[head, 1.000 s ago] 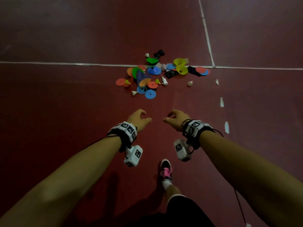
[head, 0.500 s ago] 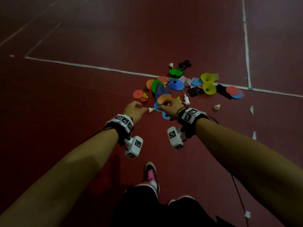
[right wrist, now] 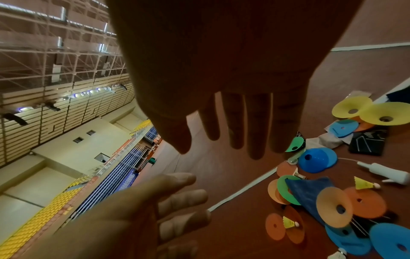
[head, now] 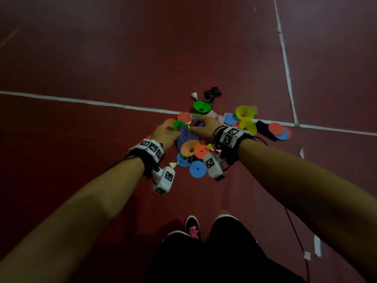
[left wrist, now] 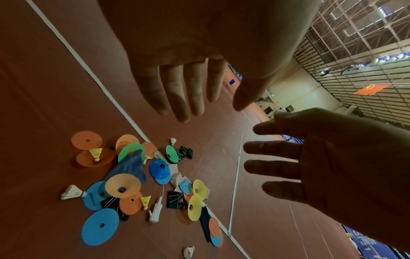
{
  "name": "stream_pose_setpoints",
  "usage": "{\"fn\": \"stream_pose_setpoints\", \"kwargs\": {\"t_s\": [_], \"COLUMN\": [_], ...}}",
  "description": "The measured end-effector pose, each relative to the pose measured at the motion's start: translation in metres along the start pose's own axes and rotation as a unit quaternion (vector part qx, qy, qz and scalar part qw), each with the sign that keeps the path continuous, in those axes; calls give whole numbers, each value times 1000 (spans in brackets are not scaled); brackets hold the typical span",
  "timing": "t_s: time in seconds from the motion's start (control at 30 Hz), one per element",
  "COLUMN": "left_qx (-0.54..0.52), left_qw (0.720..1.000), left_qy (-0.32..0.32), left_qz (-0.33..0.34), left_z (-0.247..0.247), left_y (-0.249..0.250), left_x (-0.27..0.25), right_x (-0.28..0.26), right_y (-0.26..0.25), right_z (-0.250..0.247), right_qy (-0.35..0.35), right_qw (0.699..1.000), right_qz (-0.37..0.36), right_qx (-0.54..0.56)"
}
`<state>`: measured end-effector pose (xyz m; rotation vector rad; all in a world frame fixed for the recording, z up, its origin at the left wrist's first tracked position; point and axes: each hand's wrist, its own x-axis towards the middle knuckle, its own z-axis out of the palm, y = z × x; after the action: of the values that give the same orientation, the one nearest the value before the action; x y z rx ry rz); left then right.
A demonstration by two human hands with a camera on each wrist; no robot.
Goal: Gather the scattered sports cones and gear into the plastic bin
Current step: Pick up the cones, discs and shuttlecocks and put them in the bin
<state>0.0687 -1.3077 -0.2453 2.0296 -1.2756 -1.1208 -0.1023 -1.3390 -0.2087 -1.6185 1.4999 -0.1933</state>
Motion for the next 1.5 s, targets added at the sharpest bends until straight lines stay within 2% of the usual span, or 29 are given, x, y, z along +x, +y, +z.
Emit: {"fn": "stream_pose_setpoints", "kwargs": {"t_s": [0.2, 0.43, 0.57, 0.7, 0.83, 0.93, 1.13, 1.23, 1.37, 1.5], "left_qx": [-27, -103, -175, -227, -259, -257, -220, -223, -230, -240], "left_qw": [999, 990, 973, 956, 943, 938, 946, 943, 953, 959], "left_qy": [-15, 22, 49, 48, 46, 48, 9, 12, -7, -17], "left_qz": [-27, -97, -143, -181, -206, -228, -239, -248, -198, -147], "left_z": [-3, -6, 1, 18, 42, 73, 153, 184, 226, 262], "left_y": [22, 33, 22, -3, -50, -110, -231, -282, -323, -355], "left_x": [95, 191, 236, 280, 324, 360, 414, 445, 496, 541], "right_x": [99, 218, 269, 312, 354, 383, 439, 477, 537, 598], "right_y": [-5, 6, 22, 51, 99, 145, 229, 270, 325, 383], "right_z": [-21, -31, -24, 1, 46, 97, 199, 250, 301, 325], "right_qy": [-24, -64, -73, -87, -84, -94, -98, -71, 2, -42], "right_qw": [1000, 997, 994, 984, 965, 936, 904, 891, 890, 924], "right_qz": [5, 40, 73, 130, 194, 253, 325, 358, 397, 376], "right_qx": [-13, 6, 39, 83, 154, 228, 258, 272, 223, 56]}}
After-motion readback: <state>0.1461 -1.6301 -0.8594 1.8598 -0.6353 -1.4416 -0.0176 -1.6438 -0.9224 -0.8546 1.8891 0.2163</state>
